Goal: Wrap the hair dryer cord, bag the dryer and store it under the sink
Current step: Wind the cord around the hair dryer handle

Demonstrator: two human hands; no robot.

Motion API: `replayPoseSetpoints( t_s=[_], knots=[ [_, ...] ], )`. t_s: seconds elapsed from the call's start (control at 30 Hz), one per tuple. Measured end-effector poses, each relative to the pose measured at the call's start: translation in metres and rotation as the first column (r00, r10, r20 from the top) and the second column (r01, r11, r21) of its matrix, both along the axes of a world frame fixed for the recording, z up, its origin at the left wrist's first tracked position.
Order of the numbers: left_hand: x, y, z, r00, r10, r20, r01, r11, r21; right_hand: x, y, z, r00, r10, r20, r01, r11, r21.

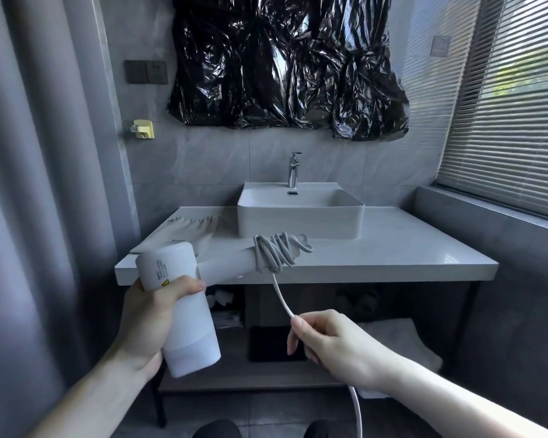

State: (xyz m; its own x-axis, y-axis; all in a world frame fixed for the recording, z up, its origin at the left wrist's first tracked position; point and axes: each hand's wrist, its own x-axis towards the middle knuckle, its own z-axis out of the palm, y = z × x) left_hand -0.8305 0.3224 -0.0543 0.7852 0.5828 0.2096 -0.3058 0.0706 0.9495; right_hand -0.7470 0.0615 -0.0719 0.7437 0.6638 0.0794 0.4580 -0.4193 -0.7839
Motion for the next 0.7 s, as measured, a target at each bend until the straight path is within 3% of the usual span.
replayPoseSetpoints(
  t_s=[0.13,0.23,0.43,0.7],
  knots=[
    [0.005,0.006,0.0,0.997,0.082,0.006,-0.082,0.996,0.028,-0.02,-0.006,0.008,0.978,0.078,0.195,-0.033,0.974,-0.225],
    [0.008,0.013,-0.004,0.99,0.143,-0.009,-0.141,0.986,0.091,-0.028,-0.012,0.018,0.943,0.121,0.309,-0.024,0.953,-0.301],
    [0.008,0.021,-0.02,0.978,0.187,-0.089,-0.162,0.959,0.231,-0.025,-0.015,0.041,0.89,0.012,0.456,0.064,0.986,-0.151],
    [0.004,0.012,-0.023,0.984,0.141,-0.105,-0.072,0.869,0.49,0.0,-0.007,0.061,0.858,-0.084,0.507,0.086,0.996,0.019]
  ],
)
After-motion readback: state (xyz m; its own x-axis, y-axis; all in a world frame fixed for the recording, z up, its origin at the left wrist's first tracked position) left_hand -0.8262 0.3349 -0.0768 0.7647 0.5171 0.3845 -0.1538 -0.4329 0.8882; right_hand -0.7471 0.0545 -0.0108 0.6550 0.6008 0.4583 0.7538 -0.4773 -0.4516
